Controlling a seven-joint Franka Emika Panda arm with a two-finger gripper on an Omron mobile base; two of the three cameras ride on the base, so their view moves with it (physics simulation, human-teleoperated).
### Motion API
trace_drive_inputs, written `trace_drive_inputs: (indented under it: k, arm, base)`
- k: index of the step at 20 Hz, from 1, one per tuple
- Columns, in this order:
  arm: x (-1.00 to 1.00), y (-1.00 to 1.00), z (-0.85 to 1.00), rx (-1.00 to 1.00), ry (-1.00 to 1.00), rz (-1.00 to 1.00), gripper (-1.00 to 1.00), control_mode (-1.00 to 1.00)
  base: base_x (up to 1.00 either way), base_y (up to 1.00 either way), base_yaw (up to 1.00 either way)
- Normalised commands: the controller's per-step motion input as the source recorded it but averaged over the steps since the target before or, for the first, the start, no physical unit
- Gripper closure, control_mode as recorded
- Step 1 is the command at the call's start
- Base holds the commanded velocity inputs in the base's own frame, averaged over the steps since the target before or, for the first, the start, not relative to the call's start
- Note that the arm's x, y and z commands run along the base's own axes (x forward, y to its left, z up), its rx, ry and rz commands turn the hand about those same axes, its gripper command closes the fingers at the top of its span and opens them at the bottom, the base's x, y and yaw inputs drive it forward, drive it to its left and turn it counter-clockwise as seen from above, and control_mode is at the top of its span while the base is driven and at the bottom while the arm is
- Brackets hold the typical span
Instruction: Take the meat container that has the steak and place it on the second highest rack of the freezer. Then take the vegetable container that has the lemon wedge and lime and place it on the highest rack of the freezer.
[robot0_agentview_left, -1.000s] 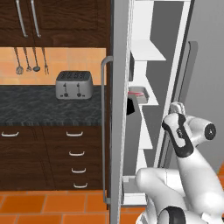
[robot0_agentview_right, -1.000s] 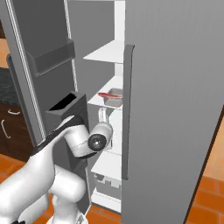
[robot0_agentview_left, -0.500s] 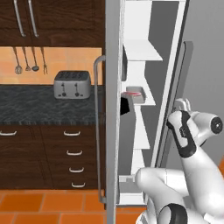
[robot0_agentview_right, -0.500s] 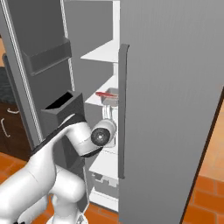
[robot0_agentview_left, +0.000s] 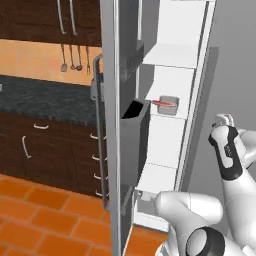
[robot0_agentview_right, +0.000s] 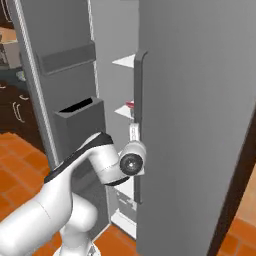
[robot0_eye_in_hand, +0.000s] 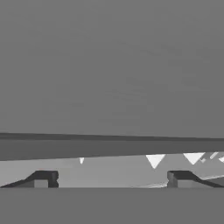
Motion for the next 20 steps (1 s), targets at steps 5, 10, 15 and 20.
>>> trace_drive_inputs:
  k: [5,10,15,20]
  arm:
    - [0.00,0.00,0.00,0.00,0.00,0.00,-1.00,1.00]
    - [0.00,0.00,0.00,0.00,0.00,0.00,-1.00,1.00]
    - [0.00,0.00,0.00,0.00,0.00,0.00,-1.00,1.00]
    - [0.00,0.00,0.00,0.00,0.00,0.00,-1.00,1.00]
  base:
    - [-0.09,0.01,0.78]
    - [-0.04,0.14,0.81]
    - [-0.20,0.30,0.75]
    - [-0.37,0.47,0.62]
